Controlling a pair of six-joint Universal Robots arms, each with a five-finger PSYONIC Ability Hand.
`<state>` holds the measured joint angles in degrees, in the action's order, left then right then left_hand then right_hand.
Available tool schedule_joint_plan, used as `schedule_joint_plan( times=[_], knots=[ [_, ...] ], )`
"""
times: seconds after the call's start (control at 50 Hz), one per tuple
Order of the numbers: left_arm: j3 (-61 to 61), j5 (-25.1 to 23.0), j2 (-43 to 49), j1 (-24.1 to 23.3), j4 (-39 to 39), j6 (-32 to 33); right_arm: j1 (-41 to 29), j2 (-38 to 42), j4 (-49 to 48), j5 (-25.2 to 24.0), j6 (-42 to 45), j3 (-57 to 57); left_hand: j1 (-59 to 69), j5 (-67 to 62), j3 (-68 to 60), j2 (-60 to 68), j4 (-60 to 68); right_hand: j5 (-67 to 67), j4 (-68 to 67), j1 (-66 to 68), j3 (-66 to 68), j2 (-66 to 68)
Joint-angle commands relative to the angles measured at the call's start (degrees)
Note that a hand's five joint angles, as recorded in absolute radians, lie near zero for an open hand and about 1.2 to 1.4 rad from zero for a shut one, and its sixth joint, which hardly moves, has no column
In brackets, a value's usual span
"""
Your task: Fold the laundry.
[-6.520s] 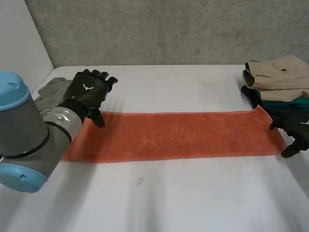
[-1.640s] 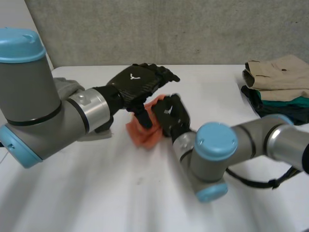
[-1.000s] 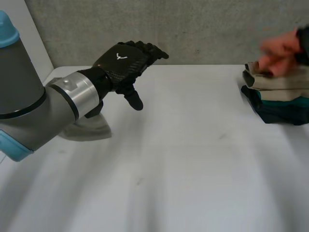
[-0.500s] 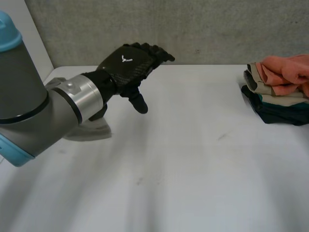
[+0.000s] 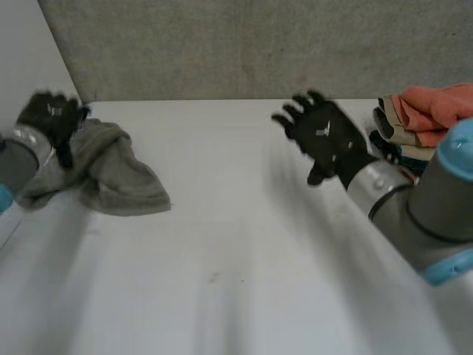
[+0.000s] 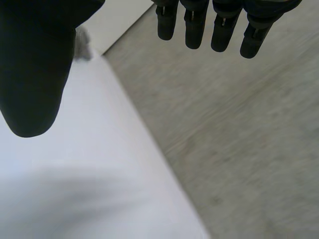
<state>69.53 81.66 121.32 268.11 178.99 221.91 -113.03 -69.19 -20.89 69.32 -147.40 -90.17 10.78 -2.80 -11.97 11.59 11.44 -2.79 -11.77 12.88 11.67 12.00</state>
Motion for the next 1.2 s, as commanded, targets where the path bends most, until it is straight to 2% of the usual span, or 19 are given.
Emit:
schedule_joint_plan(
  times=[0.02, 0.08, 0.12, 0.16, 0.18, 0.24, 0.26, 0.34, 0.48, 0.58, 0.6, 0.62, 0.66, 0.74, 0.8, 0.96, 1.1, 1.18, 1.2],
  knots=[
    [-6.9, -8.3, 16.5, 5.7, 0.2, 11.2, 1.1, 0.8, 0.5, 0.2, 1.9, -5.0, 0.9, 1.1, 0.2, 0.1, 0.3, 2.8, 1.8, -2.9, -1.7, -2.0],
    [-9.8, -9.5, 20.0, 6.0, 0.7, 11.1, 1.3, 0.9, 0.5, 0.3, 1.9, -6.2, 2.6, -0.6, -1.4, 1.8, 2.0, 2.8, 1.8, -2.9, -1.7, -2.0],
    [-12.0, -9.9, 22.4, 6.0, 1.6, 10.9, 1.4, 0.8, 0.5, 0.3, 2.0, -7.5, 24.0, -22.0, -22.9, 23.2, 23.4, 2.8, 1.8, -2.9, -1.7, -2.0],
    [-12.7, -9.9, 22.9, 5.8, 2.8, 10.2, 1.4, 0.9, 0.5, 0.4, 2.1, -8.3, 64.1, -62.1, -63.0, 63.3, 63.5, 2.8, 1.8, -2.9, -1.7, -2.0],
    [-12.7, -9.4, 22.8, 5.1, 5.0, 8.6, 1.4, 0.9, 0.5, 0.5, 2.0, -9.1, 69.2, -67.2, -68.0, 68.4, 68.5, 2.8, 1.8, -2.9, -1.7, -2.0],
    [-11.0, -8.8, 20.0, 3.1, 9.2, 2.9, 1.7, 0.9, 0.4, 0.5, 2.1, -10.2, 69.2, -67.2, -68.0, 68.4, 68.6, 2.8, 1.8, -2.9, -1.7, -2.0],
    [-8.0, -8.3, 14.4, 1.2, 12.1, -3.7, 2.0, 0.9, 0.4, 0.6, 2.1, -10.5, 69.2, -67.2, -68.0, 68.4, 68.6, 2.8, 1.8, -2.9, -1.7, -2.0],
    [0.1, -7.5, 1.8, -3.5, 18.6, -16.0, 4.0, 0.5, 0.4, 1.2, 2.1, -10.7, 69.2, -67.2, -68.0, 68.4, 68.6, 2.8, 1.8, -2.9, -1.7, -2.0],
    [8.0, -7.3, -11.4, -12.8, 20.9, -23.2, 5.4, 0.0, 0.4, 1.4, 1.9, -10.2, 69.2, -67.2, -68.0, 68.4, 68.6, 2.8, 1.8, -2.9, -1.7, -2.0],
    [10.2, -7.0, -11.7, -17.2, 21.4, -23.8, 5.7, -0.3, 0.6, 1.3, 1.6, -10.3, 69.2, -67.2, -68.0, 68.4, 68.6, 2.8, 1.8, -2.9, -1.7, -2.0],
    [9.9, -6.9, -11.1, -17.1, 21.4, -23.7, 5.8, -0.3, 0.6, 1.3, 1.6, -10.4, 69.2, -67.2, -68.0, 68.4, 68.6, 2.8, 1.8, -2.9, -1.7, -2.0],
    [9.6, -6.9, -10.2, -16.9, 21.3, -23.5, 5.9, -0.2, 0.7, 1.3, 1.6, -10.5, 57.3, -55.2, -56.1, 56.4, 56.6, 2.8, 1.8, -2.9, -1.7, -2.0],
    [8.3, -6.9, -6.9, -16.0, 20.6, -22.7, 6.5, -0.2, 0.8, 1.3, 1.6, -10.6, 15.0, -13.0, -13.8, 14.2, 14.3, 2.8, 1.8, -2.9, -1.7, -2.0],
    [6.7, -7.0, -3.5, -8.9, 17.5, -18.2, 6.7, -0.2, 0.8, 1.2, 1.7, -10.6, 4.2, -2.2, -3.0, 3.4, 3.5, 2.8, 1.8, -2.9, -1.7, -2.0],
    [4.8, -7.6, 0.1, -3.8, 14.3, -12.9, 6.7, -0.2, 0.7, 1.2, 1.9, -10.5, 3.5, -1.5, -2.3, 2.7, 2.8, 2.8, 1.8, -2.9, -1.7, -2.0],
    [-6.8, -7.7, 13.8, 3.8, 11.9, -1.8, 6.4, 0.1, 0.7, 1.2, 1.9, -10.5, 4.5, -2.5, -3.3, 3.7, 3.8, 2.8, 1.8, -2.9, -1.7, -2.0],
    [-15.6, -9.2, 23.5, 6.5, 12.2, -0.7, 6.5, 0.5, 0.7, 1.2, 2.0, -10.5, 4.5, -2.5, -3.3, 3.7, 3.8, 2.8, 1.8, -2.9, -1.7, -2.0],
    [-21.1, -11.3, 28.5, 6.6, 12.2, -0.9, 6.6, 0.7, 0.6, 1.2, 2.0, -10.4, 16.0, -14.0, -14.9, 15.2, 15.4, 2.8, 1.8, -2.9, -1.7, -2.0],
    [-22.9, -11.4, 29.9, 6.6, 12.2, -1.0, 6.6, 0.8, 0.7, 1.2, 2.0, -10.4, 31.7, -29.7, -30.5, 30.9, 31.1, 2.8, 1.8, -2.9, -1.7, -2.0]
  ],
)
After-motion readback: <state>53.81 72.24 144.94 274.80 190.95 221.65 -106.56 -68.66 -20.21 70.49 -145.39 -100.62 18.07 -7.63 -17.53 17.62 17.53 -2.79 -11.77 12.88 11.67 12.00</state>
